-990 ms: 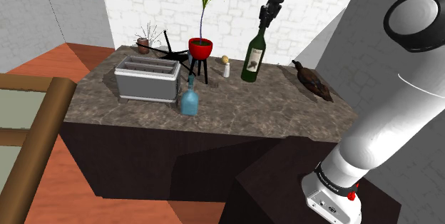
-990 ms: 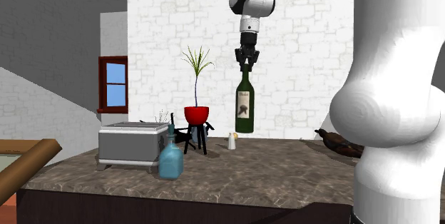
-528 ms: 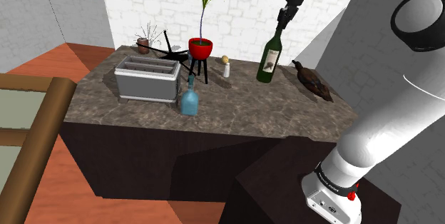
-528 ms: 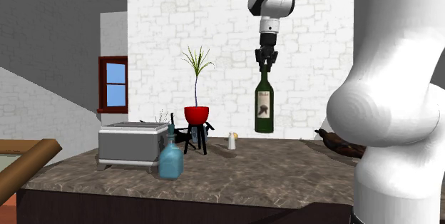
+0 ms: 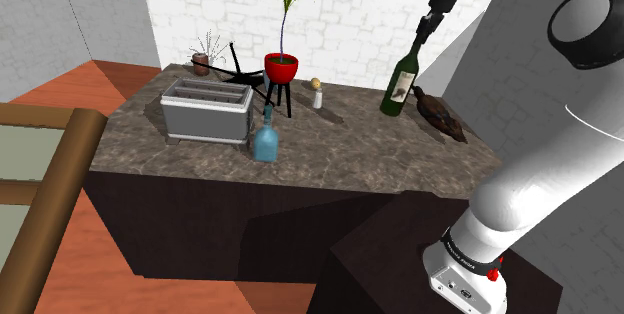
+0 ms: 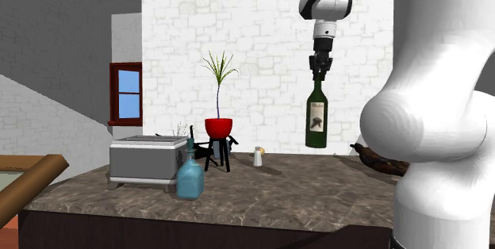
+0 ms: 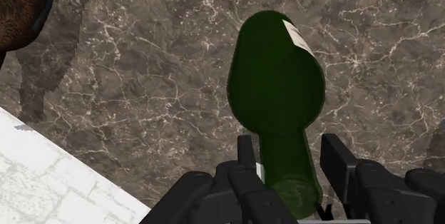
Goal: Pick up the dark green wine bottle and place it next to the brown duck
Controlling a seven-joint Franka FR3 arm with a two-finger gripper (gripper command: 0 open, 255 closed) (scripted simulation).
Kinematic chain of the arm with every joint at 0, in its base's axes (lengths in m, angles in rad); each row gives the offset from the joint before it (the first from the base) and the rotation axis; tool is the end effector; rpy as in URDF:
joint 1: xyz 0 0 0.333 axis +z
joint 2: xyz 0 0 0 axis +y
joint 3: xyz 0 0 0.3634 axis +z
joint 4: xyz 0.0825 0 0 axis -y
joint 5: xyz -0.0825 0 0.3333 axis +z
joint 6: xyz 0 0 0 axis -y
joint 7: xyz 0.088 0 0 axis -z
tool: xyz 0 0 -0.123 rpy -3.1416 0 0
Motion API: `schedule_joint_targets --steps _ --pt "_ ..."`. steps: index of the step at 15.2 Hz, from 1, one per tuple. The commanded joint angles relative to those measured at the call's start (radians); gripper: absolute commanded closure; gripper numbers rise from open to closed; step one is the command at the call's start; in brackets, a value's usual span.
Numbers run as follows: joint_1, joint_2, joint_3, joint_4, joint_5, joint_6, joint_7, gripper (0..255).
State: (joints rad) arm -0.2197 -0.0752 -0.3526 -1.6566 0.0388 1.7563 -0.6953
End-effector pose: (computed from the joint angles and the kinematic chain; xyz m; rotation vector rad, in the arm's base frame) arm 0.4170 -0.2737 0.6725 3.0757 0.1814 0.2710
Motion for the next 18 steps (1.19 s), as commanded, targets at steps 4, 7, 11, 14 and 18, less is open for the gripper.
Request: schedule_joint_targets --steps 4,7,11,14,18 --pt "-0.058 0.040 -0.072 0.055 0.033 -0.025 -0.133 255" --pt "-0.096 0.079 -0.115 0.100 0.062 -0.042 -0.214 255" --pt "-0.151 0.141 -0.164 0.155 0.108 -0.055 -0.317 255" --pt "-0.148 0.128 -0.161 0.100 0.102 -0.011 -0.317 255" --pt "-0.144 0.116 -0.159 0.032 0.096 0.046 -0.319 255"
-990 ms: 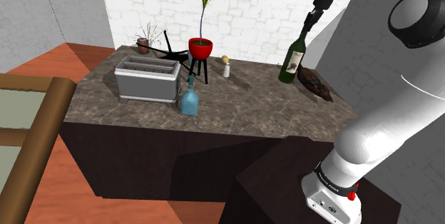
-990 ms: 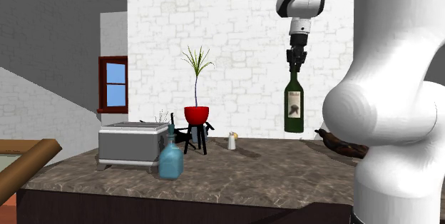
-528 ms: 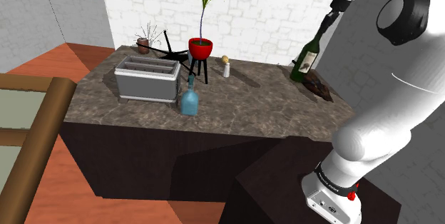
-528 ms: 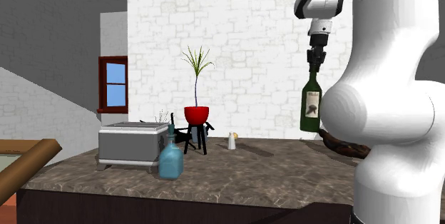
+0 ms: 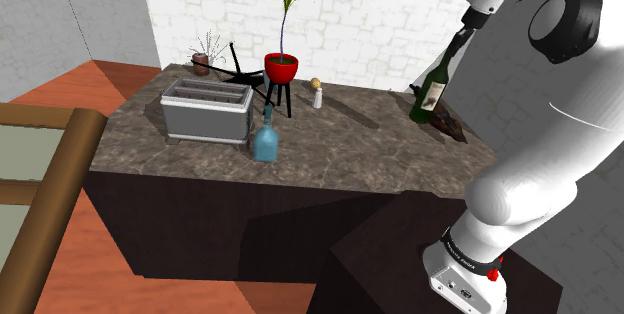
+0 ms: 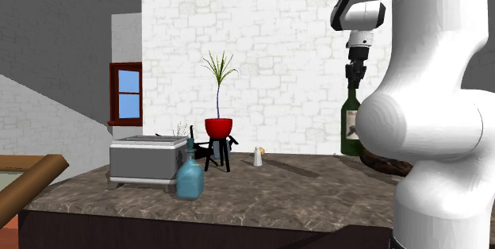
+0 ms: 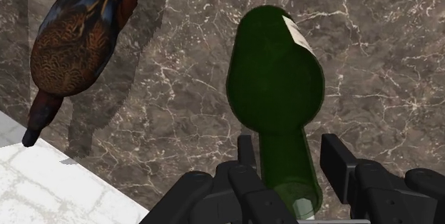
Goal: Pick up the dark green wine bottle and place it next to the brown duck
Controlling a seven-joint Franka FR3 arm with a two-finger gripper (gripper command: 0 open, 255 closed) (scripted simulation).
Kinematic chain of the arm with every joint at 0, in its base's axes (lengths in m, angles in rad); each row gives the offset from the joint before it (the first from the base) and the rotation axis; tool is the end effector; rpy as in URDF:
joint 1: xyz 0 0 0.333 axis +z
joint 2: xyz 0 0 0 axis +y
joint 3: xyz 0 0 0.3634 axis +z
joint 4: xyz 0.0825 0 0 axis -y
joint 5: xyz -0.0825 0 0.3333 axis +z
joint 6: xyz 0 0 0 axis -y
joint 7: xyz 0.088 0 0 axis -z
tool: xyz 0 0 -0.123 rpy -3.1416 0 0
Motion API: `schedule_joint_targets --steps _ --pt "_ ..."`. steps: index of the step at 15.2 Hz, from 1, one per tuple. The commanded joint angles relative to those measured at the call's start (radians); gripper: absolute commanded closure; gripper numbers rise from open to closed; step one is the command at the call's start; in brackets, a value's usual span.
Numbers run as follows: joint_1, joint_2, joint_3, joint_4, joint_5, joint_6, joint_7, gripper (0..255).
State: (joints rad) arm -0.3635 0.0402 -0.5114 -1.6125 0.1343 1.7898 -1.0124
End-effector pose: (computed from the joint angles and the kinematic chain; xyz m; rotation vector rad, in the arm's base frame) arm 0.3604 -0.4006 0.6413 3.0757 0.1838 0.2706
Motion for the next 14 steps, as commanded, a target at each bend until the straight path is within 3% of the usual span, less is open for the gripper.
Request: schedule_joint_targets --steps 1,14 --pt "0.001 -0.002 0.001 -0.028 0.000 0.027 -0.002 255" --pt "0.005 -0.007 0.004 -0.208 0.004 0.202 -0.020 255"
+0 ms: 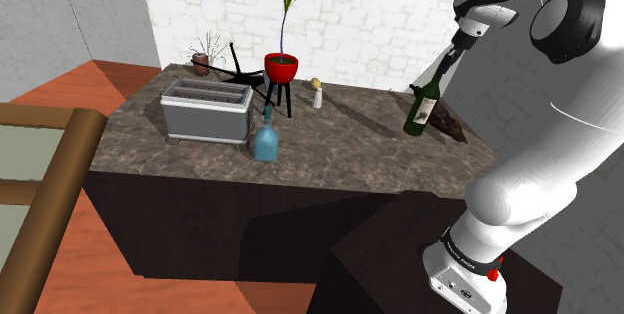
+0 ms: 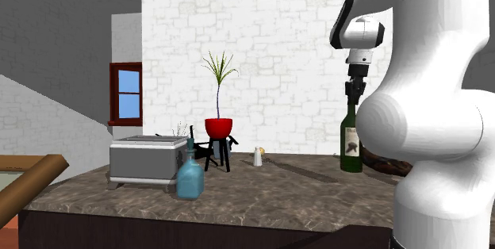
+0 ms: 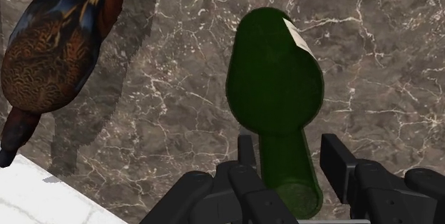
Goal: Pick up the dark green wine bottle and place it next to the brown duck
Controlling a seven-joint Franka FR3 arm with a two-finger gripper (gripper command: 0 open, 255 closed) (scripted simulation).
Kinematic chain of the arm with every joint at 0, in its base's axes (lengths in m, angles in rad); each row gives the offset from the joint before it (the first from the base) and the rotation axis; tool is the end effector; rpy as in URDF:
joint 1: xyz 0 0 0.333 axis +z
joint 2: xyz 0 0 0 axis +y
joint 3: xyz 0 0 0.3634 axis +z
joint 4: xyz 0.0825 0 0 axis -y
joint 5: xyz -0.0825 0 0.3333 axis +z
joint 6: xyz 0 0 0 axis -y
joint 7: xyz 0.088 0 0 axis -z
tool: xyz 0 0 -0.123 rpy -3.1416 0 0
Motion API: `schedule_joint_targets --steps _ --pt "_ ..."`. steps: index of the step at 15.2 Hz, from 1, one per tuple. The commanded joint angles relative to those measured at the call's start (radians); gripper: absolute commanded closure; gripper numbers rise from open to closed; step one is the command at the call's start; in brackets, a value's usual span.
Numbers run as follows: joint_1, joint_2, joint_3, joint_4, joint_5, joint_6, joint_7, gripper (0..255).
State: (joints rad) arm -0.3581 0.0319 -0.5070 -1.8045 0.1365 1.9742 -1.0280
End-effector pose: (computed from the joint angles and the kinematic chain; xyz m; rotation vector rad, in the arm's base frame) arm 0.3617 -0.4020 0.5786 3.0756 0.1840 0.2706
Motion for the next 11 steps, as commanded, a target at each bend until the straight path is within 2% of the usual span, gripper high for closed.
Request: schedule_joint_targets --steps 1,11 --pt "-0.001 0.002 0.000 -0.028 0.004 0.030 -0.006 255" --pt "-0.002 0.026 0.001 -0.125 0.026 0.146 -0.030 255"
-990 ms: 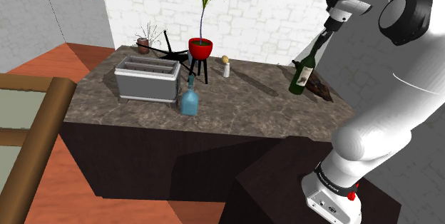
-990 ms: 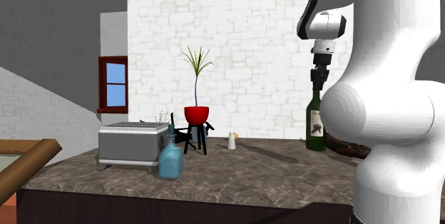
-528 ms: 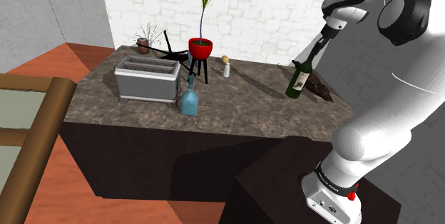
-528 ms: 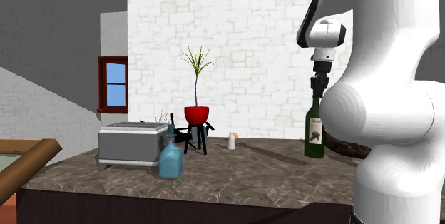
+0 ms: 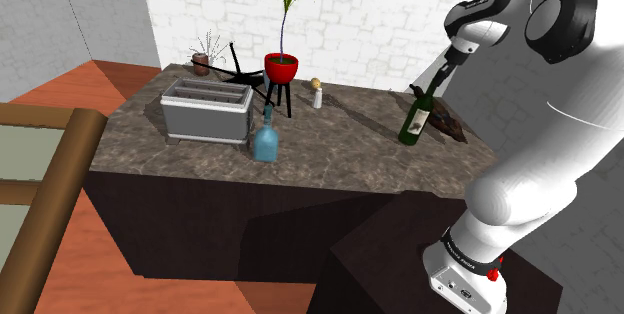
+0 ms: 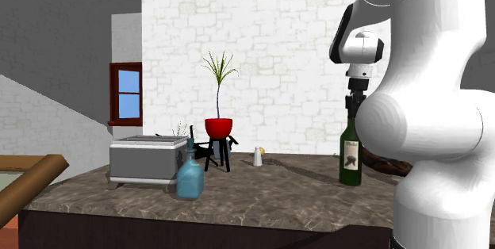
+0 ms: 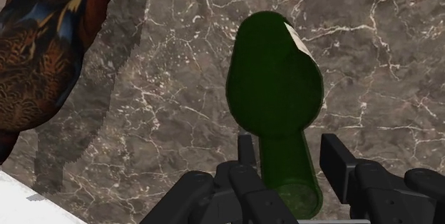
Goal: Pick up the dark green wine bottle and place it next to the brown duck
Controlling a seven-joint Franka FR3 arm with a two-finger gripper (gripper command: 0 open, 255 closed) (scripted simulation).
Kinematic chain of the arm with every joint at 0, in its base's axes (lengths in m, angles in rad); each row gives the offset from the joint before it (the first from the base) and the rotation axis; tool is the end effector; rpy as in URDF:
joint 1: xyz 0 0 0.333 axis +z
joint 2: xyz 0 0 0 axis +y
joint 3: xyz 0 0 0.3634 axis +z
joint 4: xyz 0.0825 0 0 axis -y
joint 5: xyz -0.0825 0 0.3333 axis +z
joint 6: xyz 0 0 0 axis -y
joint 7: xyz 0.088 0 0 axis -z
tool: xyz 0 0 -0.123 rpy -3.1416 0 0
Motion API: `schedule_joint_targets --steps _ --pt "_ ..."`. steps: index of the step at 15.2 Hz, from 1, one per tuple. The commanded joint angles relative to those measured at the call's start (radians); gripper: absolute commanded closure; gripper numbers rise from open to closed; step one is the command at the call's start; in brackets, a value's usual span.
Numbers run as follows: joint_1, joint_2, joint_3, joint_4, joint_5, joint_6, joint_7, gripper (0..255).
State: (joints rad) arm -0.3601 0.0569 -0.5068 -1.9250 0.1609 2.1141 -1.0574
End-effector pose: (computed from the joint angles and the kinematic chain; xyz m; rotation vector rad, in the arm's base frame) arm 0.3637 -0.4047 0.5275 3.0757 0.1840 0.2703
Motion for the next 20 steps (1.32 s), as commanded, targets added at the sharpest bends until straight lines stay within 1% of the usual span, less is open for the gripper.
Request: schedule_joint_targets --steps 1,7,8,13,17,20 --pt "0.000 0.001 0.000 -0.004 0.001 0.007 -0.001 255" --pt "0.000 0.001 0.000 -0.004 0.001 0.007 -0.001 255" --pt "0.000 0.001 0.000 -0.004 0.001 0.007 -0.001 0" --pt "0.000 0.001 0.000 -0.004 0.001 0.006 -0.001 0" --pt "0.000 -0.049 -0.003 0.068 -0.034 -0.107 0.023 0" --pt "0.000 -0.049 -0.003 0.068 -0.034 -0.107 0.023 0"
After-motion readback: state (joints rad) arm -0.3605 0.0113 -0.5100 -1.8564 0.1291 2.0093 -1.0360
